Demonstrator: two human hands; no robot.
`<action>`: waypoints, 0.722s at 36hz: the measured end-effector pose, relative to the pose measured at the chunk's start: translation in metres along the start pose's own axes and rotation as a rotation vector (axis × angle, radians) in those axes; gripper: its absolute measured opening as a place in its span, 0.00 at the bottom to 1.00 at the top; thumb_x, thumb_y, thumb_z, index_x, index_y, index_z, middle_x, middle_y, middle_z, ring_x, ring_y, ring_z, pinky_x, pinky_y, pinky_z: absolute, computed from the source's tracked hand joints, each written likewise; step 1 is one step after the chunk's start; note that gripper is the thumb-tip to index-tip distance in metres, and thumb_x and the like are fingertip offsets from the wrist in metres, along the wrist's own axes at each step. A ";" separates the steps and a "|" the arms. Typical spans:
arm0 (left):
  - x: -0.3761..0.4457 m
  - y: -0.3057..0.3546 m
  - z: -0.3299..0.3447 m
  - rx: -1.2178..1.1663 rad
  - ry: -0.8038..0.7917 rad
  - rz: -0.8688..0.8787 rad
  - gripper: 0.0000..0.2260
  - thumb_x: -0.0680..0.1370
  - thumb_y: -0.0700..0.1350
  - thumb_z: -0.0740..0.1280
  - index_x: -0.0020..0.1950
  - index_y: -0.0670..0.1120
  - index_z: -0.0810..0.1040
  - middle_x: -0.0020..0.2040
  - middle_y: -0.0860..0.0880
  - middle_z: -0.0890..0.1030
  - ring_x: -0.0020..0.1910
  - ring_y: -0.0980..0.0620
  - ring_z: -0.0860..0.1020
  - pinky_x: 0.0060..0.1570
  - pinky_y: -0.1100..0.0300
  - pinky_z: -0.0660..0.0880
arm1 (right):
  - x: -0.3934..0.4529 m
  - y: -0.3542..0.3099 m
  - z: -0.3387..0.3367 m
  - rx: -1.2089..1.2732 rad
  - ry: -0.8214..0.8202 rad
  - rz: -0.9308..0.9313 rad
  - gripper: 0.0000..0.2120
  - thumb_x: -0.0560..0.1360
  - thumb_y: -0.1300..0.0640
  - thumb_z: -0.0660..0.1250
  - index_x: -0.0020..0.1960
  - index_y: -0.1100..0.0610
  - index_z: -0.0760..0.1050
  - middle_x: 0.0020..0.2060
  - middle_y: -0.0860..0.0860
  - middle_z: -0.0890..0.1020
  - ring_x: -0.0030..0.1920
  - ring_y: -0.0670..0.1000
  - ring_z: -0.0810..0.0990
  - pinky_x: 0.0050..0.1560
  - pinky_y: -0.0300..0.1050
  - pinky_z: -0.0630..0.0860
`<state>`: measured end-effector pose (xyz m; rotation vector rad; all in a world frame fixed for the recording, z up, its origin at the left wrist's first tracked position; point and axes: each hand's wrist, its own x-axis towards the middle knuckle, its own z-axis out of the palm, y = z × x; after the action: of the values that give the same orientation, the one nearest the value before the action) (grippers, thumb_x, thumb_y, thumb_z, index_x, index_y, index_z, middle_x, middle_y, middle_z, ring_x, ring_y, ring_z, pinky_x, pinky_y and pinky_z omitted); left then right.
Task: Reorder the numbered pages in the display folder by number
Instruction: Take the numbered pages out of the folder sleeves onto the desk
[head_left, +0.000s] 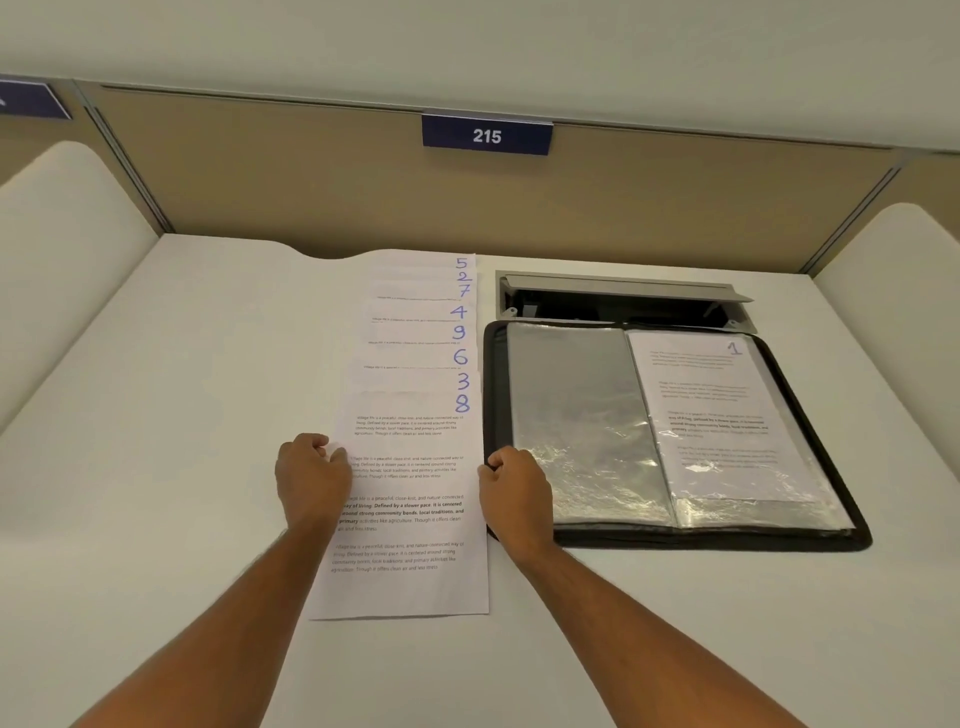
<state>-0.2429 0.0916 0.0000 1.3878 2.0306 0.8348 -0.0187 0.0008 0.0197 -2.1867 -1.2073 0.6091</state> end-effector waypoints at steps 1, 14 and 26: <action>-0.001 0.001 0.001 0.008 0.003 0.007 0.12 0.77 0.42 0.69 0.61 0.42 0.79 0.55 0.45 0.78 0.52 0.47 0.77 0.54 0.52 0.74 | -0.001 0.002 -0.002 -0.007 0.013 -0.014 0.07 0.82 0.55 0.66 0.45 0.54 0.74 0.41 0.47 0.77 0.39 0.47 0.77 0.37 0.34 0.72; -0.078 0.079 0.070 0.018 -0.140 0.281 0.10 0.78 0.41 0.71 0.59 0.46 0.80 0.54 0.50 0.76 0.54 0.51 0.76 0.55 0.57 0.73 | 0.011 0.105 -0.088 -0.186 0.333 -0.015 0.20 0.78 0.55 0.71 0.67 0.59 0.75 0.64 0.56 0.78 0.63 0.57 0.77 0.61 0.55 0.77; -0.168 0.153 0.141 -0.013 -0.546 0.424 0.07 0.80 0.44 0.70 0.54 0.56 0.76 0.55 0.57 0.77 0.52 0.59 0.78 0.49 0.71 0.70 | 0.030 0.236 -0.185 -0.441 0.331 0.504 0.44 0.79 0.36 0.62 0.78 0.71 0.58 0.79 0.68 0.57 0.80 0.65 0.53 0.79 0.62 0.52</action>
<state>0.0064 0.0029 0.0343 1.8318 1.3386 0.5431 0.2553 -0.1229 -0.0038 -2.8574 -0.6554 0.1535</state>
